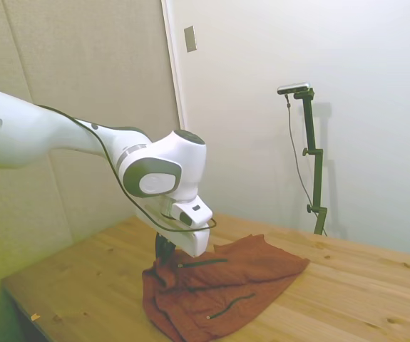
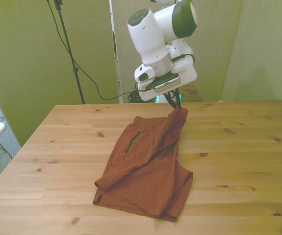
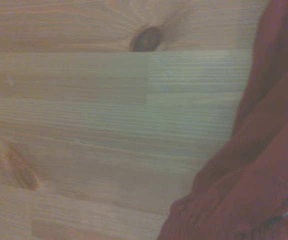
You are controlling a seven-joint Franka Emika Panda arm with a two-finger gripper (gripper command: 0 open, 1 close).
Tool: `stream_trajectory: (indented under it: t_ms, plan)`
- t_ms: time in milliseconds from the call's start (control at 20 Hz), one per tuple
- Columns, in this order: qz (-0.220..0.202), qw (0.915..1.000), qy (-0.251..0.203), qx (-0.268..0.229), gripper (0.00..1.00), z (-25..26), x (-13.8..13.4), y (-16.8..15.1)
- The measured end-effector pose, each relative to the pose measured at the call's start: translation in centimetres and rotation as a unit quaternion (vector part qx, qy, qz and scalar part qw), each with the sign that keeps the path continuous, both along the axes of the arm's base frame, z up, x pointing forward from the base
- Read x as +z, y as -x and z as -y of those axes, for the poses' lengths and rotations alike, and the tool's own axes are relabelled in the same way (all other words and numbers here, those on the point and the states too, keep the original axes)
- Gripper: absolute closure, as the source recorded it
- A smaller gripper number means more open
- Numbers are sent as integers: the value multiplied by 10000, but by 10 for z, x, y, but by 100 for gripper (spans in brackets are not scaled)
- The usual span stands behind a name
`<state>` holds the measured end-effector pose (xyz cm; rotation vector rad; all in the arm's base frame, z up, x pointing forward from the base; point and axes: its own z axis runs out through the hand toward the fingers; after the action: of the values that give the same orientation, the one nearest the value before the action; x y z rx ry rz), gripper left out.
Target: Unfold the shorts
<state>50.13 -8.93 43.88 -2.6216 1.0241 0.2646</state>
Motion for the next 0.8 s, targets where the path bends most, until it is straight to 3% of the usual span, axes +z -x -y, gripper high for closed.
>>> stream_trajectory:
  t_ms: [50,100,600,800]
  plan:
    - [-7,10000,53,66,100,-10,1,-2]
    - [-8,9998,122,150,0,-20,2,-3]
    - [29,9930,587,1029,0,-135,0,-9]
    - [7,9919,635,1103,0,-148,-6,-7]
